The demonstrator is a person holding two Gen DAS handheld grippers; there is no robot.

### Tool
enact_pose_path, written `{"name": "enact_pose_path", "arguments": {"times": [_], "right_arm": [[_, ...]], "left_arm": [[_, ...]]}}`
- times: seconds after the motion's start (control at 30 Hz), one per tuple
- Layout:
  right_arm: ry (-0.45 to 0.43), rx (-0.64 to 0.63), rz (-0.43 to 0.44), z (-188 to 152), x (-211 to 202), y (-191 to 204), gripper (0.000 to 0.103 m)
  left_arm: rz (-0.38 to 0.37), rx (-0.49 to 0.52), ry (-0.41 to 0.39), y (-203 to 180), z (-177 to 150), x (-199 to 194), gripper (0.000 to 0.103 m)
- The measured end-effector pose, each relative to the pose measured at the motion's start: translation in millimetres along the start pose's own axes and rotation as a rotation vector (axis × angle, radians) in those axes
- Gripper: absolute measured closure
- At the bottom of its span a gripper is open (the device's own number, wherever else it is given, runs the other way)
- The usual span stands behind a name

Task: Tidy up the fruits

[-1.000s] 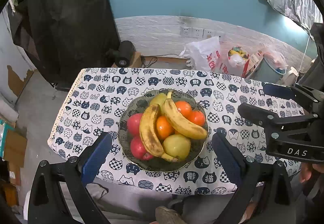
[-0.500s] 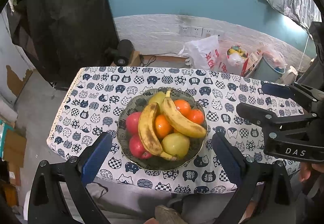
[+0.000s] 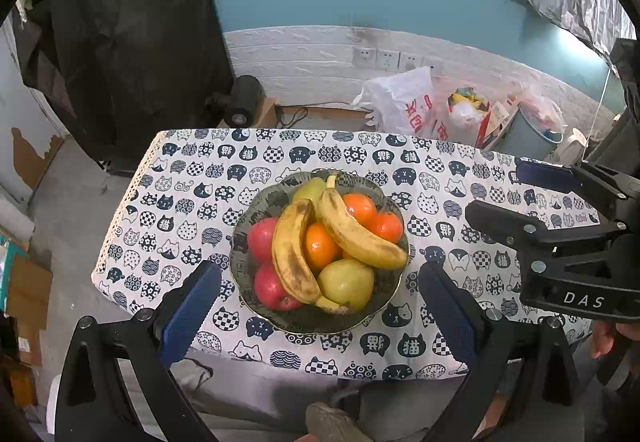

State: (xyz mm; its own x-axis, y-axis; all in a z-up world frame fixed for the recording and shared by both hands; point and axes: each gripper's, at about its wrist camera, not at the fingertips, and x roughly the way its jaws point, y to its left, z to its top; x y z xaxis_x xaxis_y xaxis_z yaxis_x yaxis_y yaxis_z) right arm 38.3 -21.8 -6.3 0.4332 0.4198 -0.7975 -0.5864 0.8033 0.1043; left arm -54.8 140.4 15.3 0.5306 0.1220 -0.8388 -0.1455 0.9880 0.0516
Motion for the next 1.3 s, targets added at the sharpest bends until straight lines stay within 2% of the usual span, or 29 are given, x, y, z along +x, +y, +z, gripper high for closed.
{"name": "enact_pose_path", "arguments": {"times": [1.3], "right_arm": [[0.005, -0.002, -0.001, -0.6, 0.8, 2.5, 0.025]], "left_arm": [[-0.002, -0.018, 0.015, 1.8, -1.8, 3.7, 0.002]]}}
